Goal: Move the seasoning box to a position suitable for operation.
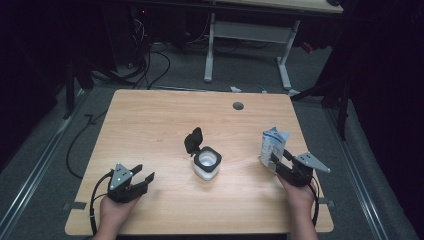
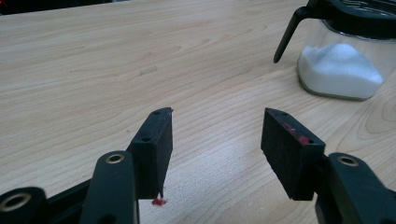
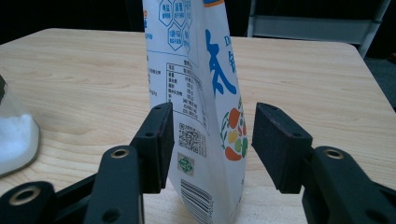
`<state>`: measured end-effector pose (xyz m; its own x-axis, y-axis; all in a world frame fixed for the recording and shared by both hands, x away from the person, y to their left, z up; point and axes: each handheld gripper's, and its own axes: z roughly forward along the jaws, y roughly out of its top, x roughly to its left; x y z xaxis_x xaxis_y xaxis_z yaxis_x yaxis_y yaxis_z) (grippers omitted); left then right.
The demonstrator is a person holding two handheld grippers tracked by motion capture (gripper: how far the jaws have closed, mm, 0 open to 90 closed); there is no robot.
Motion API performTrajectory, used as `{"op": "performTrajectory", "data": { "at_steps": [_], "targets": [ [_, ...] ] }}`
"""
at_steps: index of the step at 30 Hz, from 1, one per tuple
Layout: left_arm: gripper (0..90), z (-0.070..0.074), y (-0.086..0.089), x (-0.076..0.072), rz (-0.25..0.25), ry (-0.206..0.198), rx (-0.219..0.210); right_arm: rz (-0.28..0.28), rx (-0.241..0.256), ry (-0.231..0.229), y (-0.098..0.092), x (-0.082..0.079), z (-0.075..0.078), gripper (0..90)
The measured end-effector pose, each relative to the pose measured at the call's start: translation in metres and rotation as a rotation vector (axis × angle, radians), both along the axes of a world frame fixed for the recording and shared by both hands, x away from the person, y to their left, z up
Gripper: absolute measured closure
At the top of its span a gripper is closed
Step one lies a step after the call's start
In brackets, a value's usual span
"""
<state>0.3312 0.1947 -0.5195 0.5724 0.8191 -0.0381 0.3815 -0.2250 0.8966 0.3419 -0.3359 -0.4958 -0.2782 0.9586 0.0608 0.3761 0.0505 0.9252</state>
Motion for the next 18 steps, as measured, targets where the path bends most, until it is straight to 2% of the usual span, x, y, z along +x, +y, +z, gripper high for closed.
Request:
{"op": "performTrajectory", "data": {
  "at_steps": [6, 18],
  "targets": [
    [43.4, 0.0004, -0.0019, 0.0018, -0.003, 0.025, 0.0, -0.008, -0.011, -0.002, -0.0007, -0.0002, 0.0006, 46.8],
    [42.4, 0.0034, -0.0099, 0.0055, -0.018, 0.035, 0.003, -0.004, -0.016, 0.003, 0.0017, -0.0057, 0.0039, 45.2]
  ]
}}
